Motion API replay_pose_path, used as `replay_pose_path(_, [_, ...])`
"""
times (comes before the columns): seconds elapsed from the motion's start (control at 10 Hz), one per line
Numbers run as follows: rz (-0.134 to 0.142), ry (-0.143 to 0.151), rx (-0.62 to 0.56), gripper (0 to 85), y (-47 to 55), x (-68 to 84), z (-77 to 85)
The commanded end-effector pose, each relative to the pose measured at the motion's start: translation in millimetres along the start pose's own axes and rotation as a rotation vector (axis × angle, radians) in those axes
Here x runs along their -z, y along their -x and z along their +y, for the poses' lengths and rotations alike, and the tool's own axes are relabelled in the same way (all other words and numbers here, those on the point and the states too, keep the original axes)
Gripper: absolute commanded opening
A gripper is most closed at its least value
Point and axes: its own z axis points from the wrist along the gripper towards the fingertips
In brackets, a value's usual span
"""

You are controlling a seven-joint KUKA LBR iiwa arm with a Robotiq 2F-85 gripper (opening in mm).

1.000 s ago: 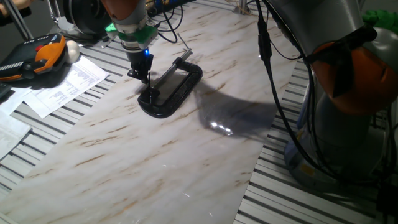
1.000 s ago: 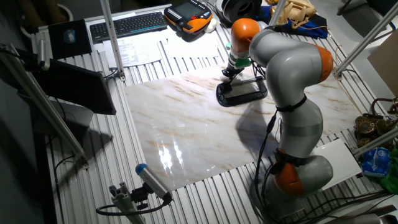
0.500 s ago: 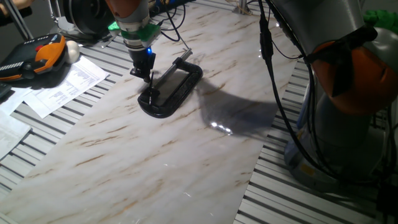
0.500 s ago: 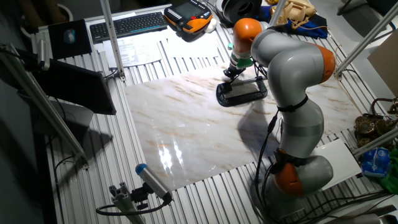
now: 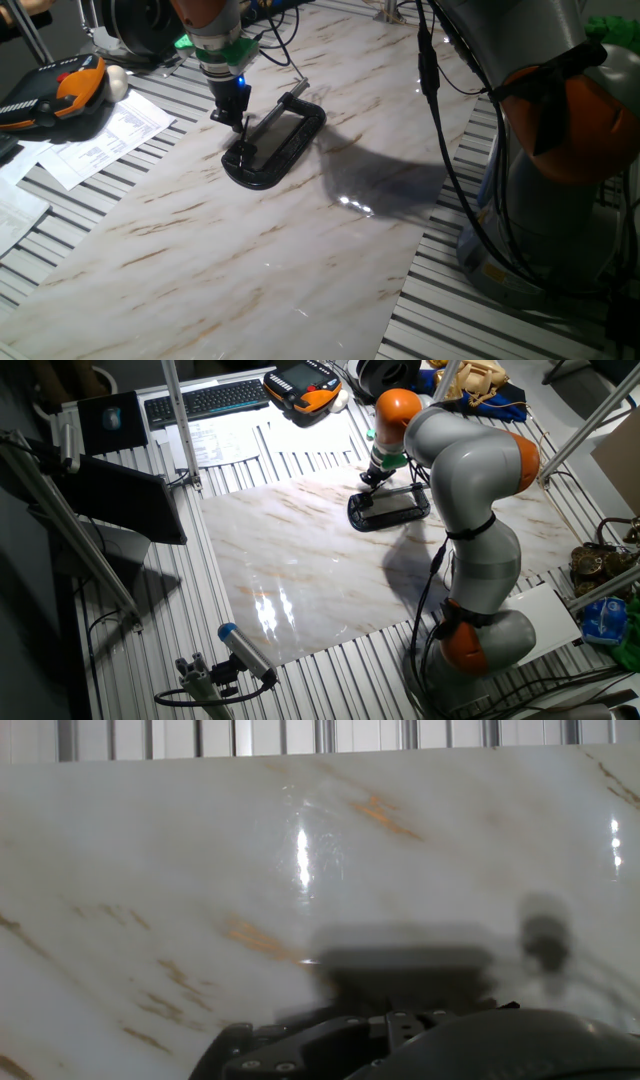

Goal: Turn the hands of a clock

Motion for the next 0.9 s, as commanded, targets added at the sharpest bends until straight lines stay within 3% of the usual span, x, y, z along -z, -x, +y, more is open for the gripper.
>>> replay_pose_path(0.0, [0.001,0.002,0.003,0.0,-1.5,0.4,-0.5])
replay_pose_path(0.8, [0.017,0.015,0.009,0.0,-9.0,1.1,-3.0])
